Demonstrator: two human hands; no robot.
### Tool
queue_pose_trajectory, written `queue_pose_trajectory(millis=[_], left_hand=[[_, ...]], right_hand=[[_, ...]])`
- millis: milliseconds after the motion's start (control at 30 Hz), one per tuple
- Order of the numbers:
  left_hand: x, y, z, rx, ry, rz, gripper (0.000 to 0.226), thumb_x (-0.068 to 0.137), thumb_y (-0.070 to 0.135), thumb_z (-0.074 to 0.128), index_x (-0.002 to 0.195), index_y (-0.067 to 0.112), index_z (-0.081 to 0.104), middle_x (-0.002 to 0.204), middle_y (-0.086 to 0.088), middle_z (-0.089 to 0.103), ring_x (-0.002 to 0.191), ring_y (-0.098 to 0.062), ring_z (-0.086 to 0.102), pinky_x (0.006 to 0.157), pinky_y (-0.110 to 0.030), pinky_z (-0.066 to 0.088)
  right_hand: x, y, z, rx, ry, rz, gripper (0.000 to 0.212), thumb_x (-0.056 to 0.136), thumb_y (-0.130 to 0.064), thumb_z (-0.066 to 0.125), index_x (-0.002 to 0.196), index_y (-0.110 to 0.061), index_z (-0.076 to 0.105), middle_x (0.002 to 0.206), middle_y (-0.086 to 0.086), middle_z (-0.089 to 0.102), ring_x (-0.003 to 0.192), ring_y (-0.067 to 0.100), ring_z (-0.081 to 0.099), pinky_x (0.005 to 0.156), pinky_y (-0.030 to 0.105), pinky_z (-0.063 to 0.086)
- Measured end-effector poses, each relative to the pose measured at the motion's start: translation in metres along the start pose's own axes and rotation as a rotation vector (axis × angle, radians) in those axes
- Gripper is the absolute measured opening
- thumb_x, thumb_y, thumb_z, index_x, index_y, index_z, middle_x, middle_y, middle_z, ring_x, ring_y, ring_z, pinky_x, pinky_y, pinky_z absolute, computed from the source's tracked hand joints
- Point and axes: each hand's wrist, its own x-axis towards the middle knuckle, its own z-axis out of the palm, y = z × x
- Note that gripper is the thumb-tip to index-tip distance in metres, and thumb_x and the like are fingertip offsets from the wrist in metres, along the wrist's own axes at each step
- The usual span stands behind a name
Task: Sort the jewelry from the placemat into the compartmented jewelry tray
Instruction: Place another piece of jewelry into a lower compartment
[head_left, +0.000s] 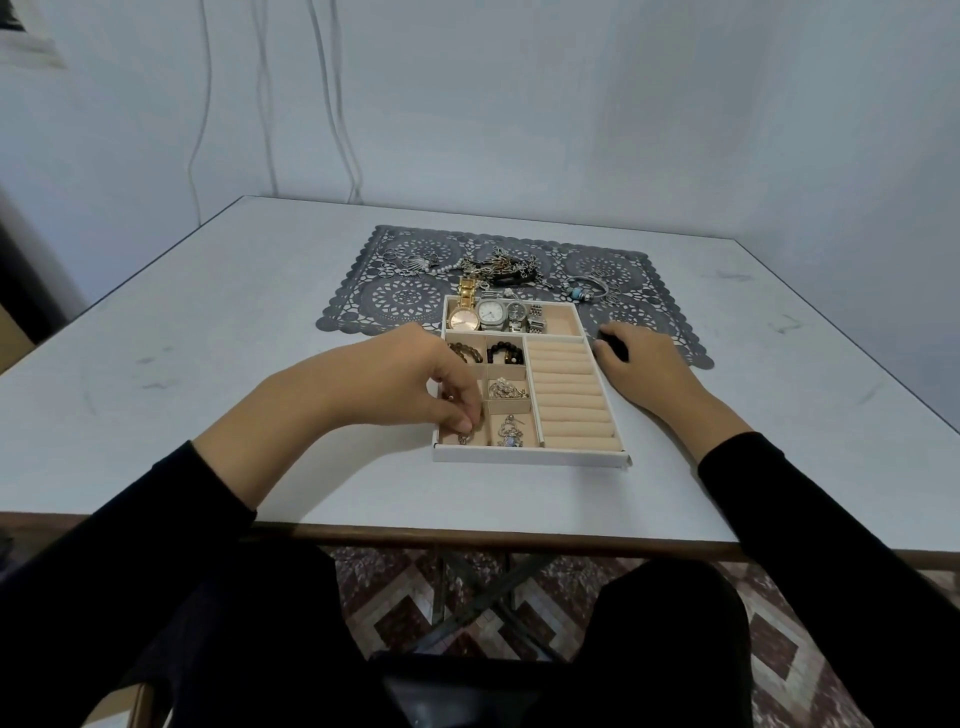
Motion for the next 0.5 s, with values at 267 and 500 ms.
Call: queue_pose_trajectory(millis=[267,500], left_hand=[[-0.002,-0.006,-0.005,-0.125,0.06,-0.048,0.012,0.081,0.023,0.079,0.088,0.032,0.079,0.083,0.02,0.073,0.086,0.0,0.064,0.075,-0.01,0.045],[0.01,-0.033,-0.019,-0.348,0.303,-0.036,0.007,0.084,0.019,0.074,0.091,0.016,0.074,0.084,0.006,0.074,0.083,-0.01,0.07,0.079,-0.019,0.053]], right_hand=[[0.0,0.001,-0.002,0.024,-0.019,0.027,0.033,0.098,-0.029,0.048,0.121,-0.01,0.061,0.116,0.008,0.066,0.104,0.022,0.057,0.078,0.021,0.033],[0.007,0.002,-0.013,0.088,0.0,0.075,0.023,0.096,-0.024,0.052,0.111,-0.012,0.066,0.105,0.001,0.068,0.088,0.01,0.051,0.07,0.013,0.03]])
